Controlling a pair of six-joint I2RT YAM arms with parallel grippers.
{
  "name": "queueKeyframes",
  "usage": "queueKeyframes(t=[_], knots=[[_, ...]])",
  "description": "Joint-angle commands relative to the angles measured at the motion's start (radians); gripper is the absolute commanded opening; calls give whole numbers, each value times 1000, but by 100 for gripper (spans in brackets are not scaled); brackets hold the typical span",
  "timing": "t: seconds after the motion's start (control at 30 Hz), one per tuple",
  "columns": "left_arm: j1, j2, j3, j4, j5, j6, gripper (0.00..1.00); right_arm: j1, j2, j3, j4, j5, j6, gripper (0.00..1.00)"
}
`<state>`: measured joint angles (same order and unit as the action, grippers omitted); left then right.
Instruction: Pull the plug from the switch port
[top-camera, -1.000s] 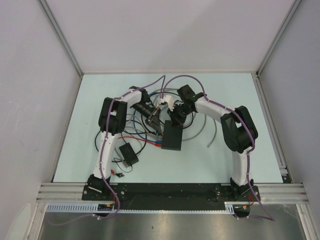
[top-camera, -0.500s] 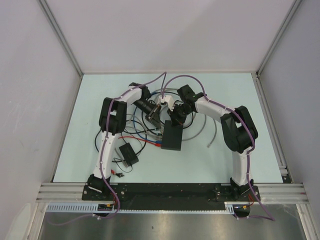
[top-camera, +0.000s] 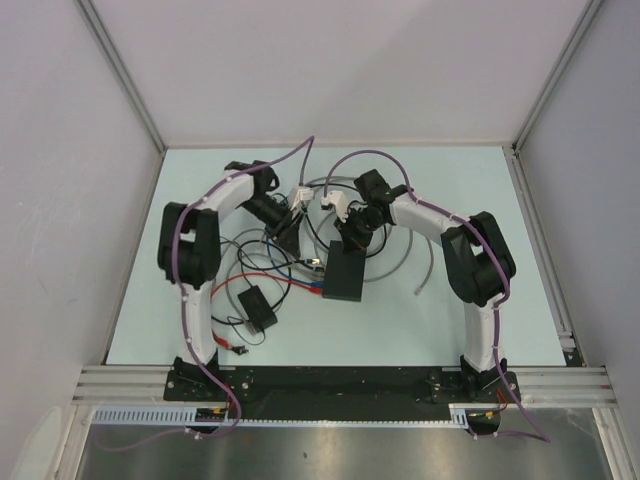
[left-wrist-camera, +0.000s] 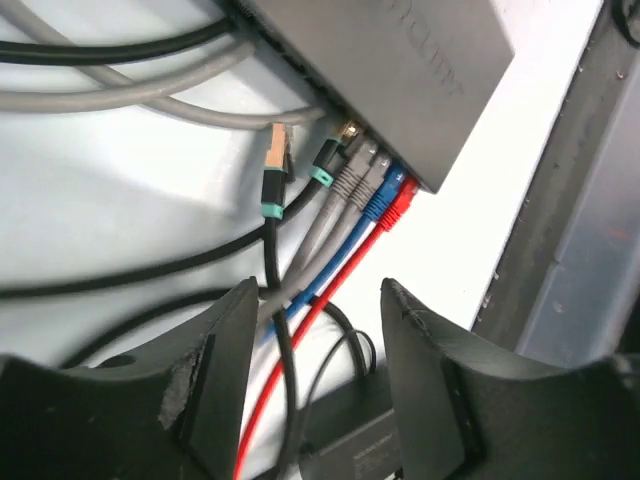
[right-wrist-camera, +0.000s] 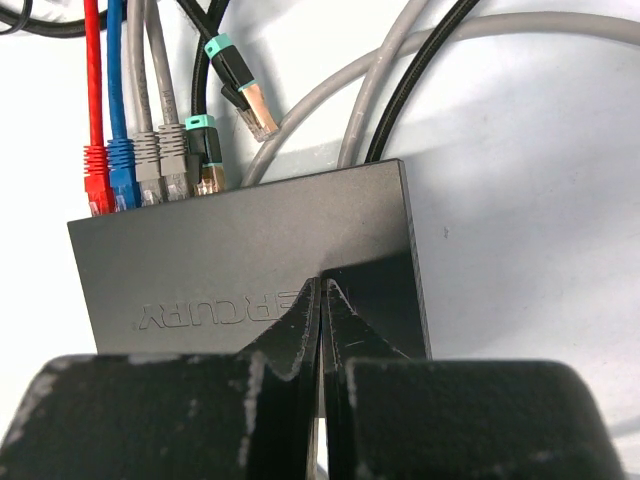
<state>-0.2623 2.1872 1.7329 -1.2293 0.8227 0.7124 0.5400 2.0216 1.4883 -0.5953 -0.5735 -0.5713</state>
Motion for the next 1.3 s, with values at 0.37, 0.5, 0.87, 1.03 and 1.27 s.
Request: queueKeyframes(t=[0.37, 0.5, 0.87, 1.03, 1.27], knots=[[40, -606, -567, 434, -171, -85, 54, 9, 88, -33, -130, 60, 17, 0], [26, -624, -638, 574, -288, -65, 54, 12, 97, -19, -132, 58, 16, 0], [8, -537, -654, 614, -390, 25, 46, 6, 94, -19, -144, 63, 14, 0], [8, -549, -665, 568, -310, 38, 45, 8, 97, -19, -141, 63, 17, 0], [8, -642, -679, 656, -323, -45, 43, 5, 97, -20, -139, 61, 19, 0]])
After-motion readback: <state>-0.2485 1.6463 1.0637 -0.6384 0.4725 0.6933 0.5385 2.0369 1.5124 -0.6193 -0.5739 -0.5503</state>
